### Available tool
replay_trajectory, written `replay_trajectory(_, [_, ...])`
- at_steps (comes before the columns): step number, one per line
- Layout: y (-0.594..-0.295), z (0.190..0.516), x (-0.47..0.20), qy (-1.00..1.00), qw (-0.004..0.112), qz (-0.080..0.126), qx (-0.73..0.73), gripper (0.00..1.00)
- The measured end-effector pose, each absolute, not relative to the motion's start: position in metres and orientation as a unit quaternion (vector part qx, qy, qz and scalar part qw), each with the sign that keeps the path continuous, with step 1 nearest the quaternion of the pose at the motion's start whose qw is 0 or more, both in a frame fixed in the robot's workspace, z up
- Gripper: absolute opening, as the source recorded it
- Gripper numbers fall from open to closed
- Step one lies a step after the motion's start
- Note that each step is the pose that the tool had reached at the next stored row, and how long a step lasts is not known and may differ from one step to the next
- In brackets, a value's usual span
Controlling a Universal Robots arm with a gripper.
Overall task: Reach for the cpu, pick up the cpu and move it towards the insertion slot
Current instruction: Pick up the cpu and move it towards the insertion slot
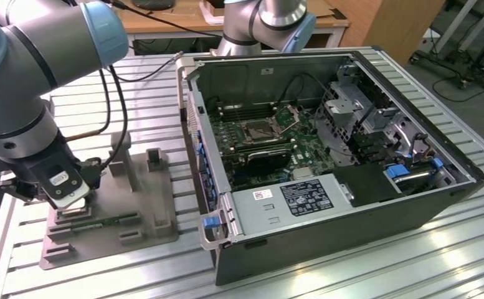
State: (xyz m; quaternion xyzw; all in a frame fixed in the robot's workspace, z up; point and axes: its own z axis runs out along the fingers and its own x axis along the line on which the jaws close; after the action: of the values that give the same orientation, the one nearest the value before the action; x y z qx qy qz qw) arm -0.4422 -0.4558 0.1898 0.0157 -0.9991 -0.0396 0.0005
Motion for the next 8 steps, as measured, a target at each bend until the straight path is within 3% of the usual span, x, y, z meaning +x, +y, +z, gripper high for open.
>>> replay_trajectory(8, [-0.4558, 0.1959, -0.4422, -0.999, 0.0, -0.04, 0.016, 0.55])
